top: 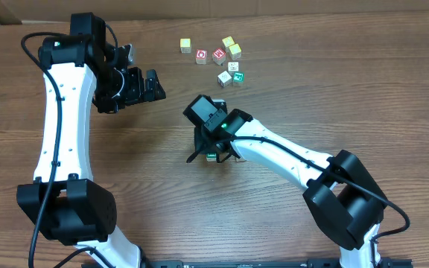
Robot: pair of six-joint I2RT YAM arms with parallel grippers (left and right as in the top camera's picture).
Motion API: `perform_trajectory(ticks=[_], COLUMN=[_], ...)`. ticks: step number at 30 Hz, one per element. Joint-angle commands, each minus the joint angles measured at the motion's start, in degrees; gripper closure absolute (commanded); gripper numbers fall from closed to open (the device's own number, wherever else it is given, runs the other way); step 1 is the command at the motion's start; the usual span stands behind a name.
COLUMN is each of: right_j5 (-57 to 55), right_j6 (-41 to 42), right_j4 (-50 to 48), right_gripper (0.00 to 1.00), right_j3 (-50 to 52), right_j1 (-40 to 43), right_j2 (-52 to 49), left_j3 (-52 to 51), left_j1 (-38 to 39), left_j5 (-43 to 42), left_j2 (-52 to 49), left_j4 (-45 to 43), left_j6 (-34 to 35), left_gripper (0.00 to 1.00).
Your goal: Flip 5 blocks
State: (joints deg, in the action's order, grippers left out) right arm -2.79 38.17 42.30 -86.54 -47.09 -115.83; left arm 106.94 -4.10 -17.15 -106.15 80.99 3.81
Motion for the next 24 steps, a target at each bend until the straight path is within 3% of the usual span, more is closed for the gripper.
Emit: perform_trajectory(ticks=[1,11,24], right_j5=[1.53,0.81,-5.29], right_j6=[-0.48,-0.46,1.05], right_j4=[-1.88,-7.13,1.53], right_gripper=[0.96,0.96,0.96], right_j3=[-1.66,0.94,0.94], right_j1=[-0.79,-4.59,-4.55], right_j2=[-0.15,-3.52,-3.93], left_j3=[1.14,1.14,1.14], left_j1=[0.37,0.37,0.37], left_j5=[0.22,0.22,0.22], left_j2=[-0.61,-0.61,-0.61], left_j4=[-0.11,-0.11,-0.11], left_j6=[-0.63,-0.61,-0.63], left_gripper=[0.00,0.00,0.00])
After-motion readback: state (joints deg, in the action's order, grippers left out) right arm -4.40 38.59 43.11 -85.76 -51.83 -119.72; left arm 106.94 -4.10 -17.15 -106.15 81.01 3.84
